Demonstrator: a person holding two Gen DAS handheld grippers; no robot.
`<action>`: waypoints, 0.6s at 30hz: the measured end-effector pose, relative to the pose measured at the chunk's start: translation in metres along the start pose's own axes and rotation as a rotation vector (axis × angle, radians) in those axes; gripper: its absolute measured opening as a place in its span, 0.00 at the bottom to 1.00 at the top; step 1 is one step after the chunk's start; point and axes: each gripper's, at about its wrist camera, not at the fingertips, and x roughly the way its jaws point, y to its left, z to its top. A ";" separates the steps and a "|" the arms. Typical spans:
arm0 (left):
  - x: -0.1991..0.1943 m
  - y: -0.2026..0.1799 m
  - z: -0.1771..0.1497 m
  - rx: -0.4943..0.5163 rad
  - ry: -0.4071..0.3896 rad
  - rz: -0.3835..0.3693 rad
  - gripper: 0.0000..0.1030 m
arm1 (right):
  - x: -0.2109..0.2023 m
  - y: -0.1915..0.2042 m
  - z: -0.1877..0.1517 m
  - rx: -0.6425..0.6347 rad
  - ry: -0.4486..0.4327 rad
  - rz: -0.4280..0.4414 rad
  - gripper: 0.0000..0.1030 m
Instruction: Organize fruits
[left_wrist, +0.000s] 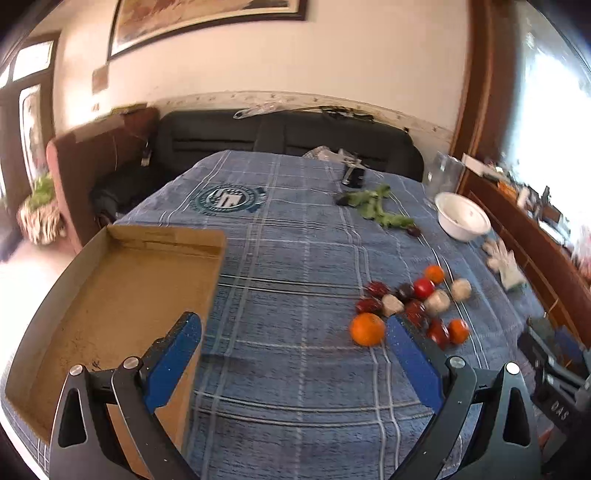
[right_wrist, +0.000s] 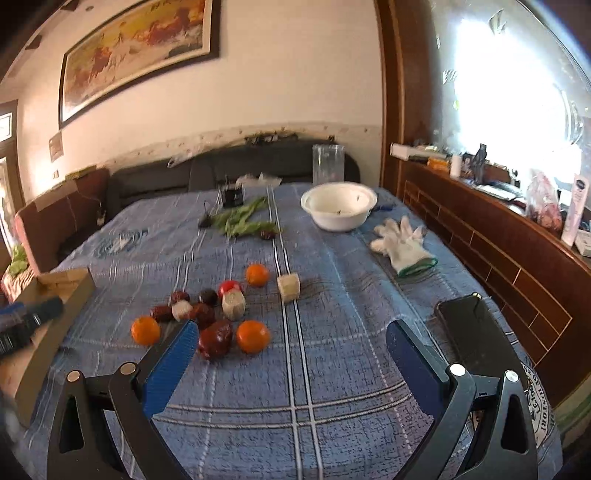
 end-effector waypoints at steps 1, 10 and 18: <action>0.001 0.008 0.004 -0.022 0.010 -0.004 0.97 | 0.002 -0.003 0.000 0.000 0.016 0.009 1.00; 0.028 0.026 0.006 -0.074 0.114 -0.049 0.97 | 0.029 -0.009 -0.005 0.016 0.149 0.106 1.00; 0.071 -0.033 -0.006 0.046 0.255 -0.212 0.78 | 0.065 0.002 -0.001 -0.058 0.264 0.176 0.72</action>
